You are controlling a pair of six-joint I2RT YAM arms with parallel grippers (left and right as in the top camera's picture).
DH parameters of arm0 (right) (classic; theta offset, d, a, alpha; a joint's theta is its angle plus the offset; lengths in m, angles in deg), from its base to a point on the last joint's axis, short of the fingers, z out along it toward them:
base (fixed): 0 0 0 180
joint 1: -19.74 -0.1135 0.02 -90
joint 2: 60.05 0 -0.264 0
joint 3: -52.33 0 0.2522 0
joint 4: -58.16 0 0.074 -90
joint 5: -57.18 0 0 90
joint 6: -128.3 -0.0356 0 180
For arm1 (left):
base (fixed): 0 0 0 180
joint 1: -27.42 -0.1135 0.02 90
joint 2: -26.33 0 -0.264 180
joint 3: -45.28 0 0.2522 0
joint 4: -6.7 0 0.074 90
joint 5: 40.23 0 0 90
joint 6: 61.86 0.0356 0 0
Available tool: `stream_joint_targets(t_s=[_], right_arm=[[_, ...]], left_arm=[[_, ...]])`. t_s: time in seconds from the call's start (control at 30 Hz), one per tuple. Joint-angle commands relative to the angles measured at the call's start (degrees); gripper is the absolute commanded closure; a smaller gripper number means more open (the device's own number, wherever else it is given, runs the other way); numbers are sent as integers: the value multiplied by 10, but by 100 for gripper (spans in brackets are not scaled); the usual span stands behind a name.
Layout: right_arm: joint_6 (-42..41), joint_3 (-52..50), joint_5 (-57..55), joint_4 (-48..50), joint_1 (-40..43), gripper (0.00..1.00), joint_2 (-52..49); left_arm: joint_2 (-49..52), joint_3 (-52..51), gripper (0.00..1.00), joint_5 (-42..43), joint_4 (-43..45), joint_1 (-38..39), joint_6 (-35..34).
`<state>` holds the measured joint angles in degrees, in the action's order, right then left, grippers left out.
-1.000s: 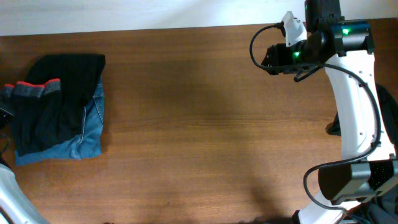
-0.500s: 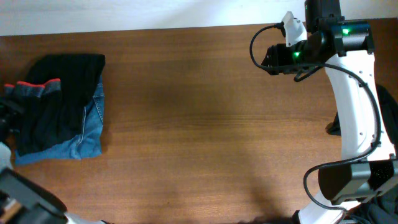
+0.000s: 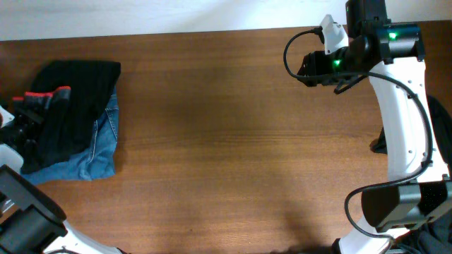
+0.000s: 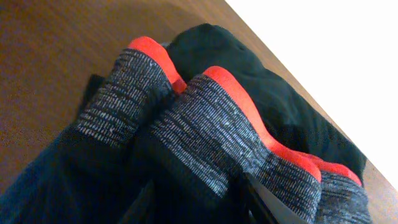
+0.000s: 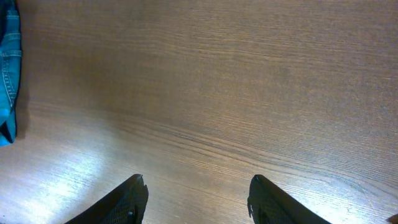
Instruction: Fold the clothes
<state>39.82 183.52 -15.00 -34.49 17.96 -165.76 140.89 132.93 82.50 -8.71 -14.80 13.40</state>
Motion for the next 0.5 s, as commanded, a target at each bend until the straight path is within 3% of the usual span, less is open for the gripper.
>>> stream_joint_targets(t_s=[0.0, 0.07, 0.13, 0.17, 0.23, 0.4, 0.47], right_arm=[[-1, 2, -5, 0, 3, 42, -5], [-1, 2, -5, 0, 3, 42, -5], [-1, 2, -5, 1, 3, 41, -5], [-1, 2, -5, 1, 3, 38, -5], [-1, 2, -5, 1, 3, 34, -5], [-1, 2, -5, 1, 3, 17, -5], [-1, 2, -5, 2, 3, 5, -5]], left_arm=[[31, -21, 55, 40, -18, 39, -5], [20, -21, 47, 40, -18, 39, -5], [6, -21, 31, 40, -20, 38, -5], [-9, -21, 15, 40, -24, 38, -4], [-30, -21, 1, 39, -29, 38, -4], [-117, -20, 1, 15, -39, 39, 2], [-159, -18, 1, -4, -54, 43, 2]])
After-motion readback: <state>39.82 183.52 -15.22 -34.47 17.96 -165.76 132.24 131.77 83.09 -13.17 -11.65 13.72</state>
